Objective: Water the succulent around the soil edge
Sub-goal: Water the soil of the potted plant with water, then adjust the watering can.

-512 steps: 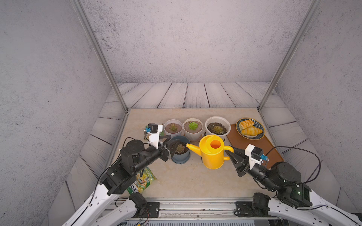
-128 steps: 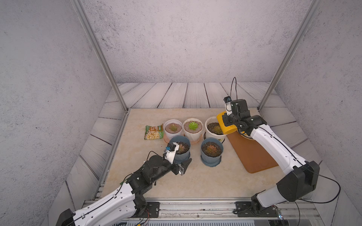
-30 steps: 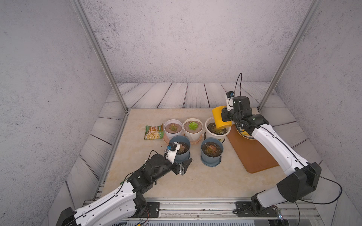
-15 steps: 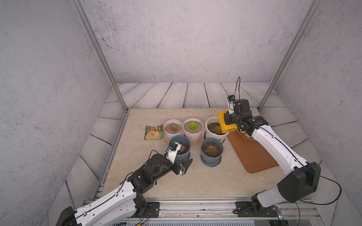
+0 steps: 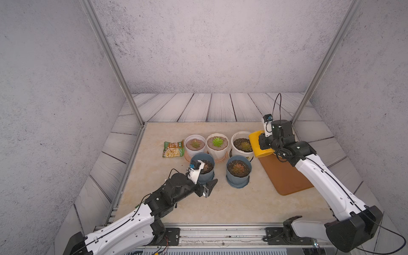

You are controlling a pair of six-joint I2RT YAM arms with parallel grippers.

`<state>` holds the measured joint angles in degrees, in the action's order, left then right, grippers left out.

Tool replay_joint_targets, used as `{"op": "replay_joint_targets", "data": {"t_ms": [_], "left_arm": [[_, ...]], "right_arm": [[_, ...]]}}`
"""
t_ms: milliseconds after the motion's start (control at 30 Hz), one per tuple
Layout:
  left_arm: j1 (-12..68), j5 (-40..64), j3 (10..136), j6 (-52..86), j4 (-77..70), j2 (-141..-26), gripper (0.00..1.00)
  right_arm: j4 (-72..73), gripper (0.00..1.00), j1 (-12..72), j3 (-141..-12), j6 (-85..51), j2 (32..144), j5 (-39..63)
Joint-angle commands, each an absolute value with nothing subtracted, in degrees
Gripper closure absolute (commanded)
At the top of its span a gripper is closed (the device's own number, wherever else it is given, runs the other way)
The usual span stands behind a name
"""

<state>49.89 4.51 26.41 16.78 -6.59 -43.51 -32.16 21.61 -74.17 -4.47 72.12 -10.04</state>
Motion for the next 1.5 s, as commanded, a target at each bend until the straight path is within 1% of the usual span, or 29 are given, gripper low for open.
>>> {"op": "replay_joint_targets", "data": {"t_ms": [0, 167, 267, 433, 467, 500, 533, 567, 733, 867, 933, 1033, 1200, 1300, 1367, 1467], "left_arm": [[49.5, 4.4, 27.7, 17.0, -6.4, -42.4, 0.02], [49.6, 2.9, 27.5, 18.1, -6.3, -41.9, 0.02], [49.6, 1.7, 27.6, 19.2, -6.0, -42.1, 0.02], [49.6, 1.2, 28.2, 19.9, -5.8, -42.1, 0.00], [49.6, 1.6, 28.3, 19.5, -5.7, -42.0, 0.02], [49.6, 2.0, 28.4, 19.1, -5.7, -41.7, 0.06], [49.6, 1.6, 28.5, 19.3, -5.8, -41.3, 0.11], [49.5, 0.8, 28.6, 20.1, -5.8, -40.9, 0.13], [49.5, 0.1, 33.3, 25.0, -2.9, -38.3, 0.15], [49.5, 1.9, 36.9, 30.1, -1.4, -38.2, 0.14], [49.6, 3.4, 37.6, 32.6, -3.3, -38.5, 0.15], [49.5, 5.3, 38.7, 35.3, -5.7, -39.4, 0.16], [49.6, 7.9, 40.1, 39.6, -8.9, -43.0, 0.17], [49.6, 8.1, 41.2, 40.3, -9.2, -45.3, 0.18], [49.6, 8.2, 41.5, 40.7, -9.7, -46.4, 0.19], [49.6, 8.7, 41.4, 41.7, -11.7, -47.9, 0.25]], "right_arm": [[-32.2, 1.00, 21.4, -72.1, -6.2, 68.0, -8.1], [-29.7, 1.00, 21.5, -67.6, -8.1, 62.6, -4.1], [-25.8, 1.00, 21.6, -63.0, -8.7, 57.5, -0.5], [-15.5, 1.00, 21.6, -52.4, -8.2, 43.4, 4.8], [-13.4, 1.00, 21.6, -50.2, -8.1, 40.6, 5.7], [-10.7, 1.00, 21.6, -47.6, -8.2, 37.0, 6.7], [-8.0, 1.00, 21.6, -44.9, -8.5, 33.6, 8.0], [-5.6, 1.00, 21.6, -42.7, -8.9, 30.8, 9.3], [3.4, 1.00, 21.5, -33.0, -11.4, 18.8, 19.7], [11.3, 1.00, 21.6, -27.5, -16.2, 12.7, 25.7], [16.3, 1.00, 21.6, -25.0, -19.7, 10.9, 27.8], [21.4, 1.00, 21.6, -23.0, -24.5, 11.0, 29.9], [27.2, 1.00, 21.6, -21.5, -29.3, 15.5, 35.3], [30.7, 1.00, 21.6, -20.4, -30.9, 17.8, 36.5], [32.1, 1.00, 21.5, -19.9, -31.2, 18.9, 36.9], [33.3, 1.00, 21.6, -19.3, -31.0, 20.1, 37.4]]}}
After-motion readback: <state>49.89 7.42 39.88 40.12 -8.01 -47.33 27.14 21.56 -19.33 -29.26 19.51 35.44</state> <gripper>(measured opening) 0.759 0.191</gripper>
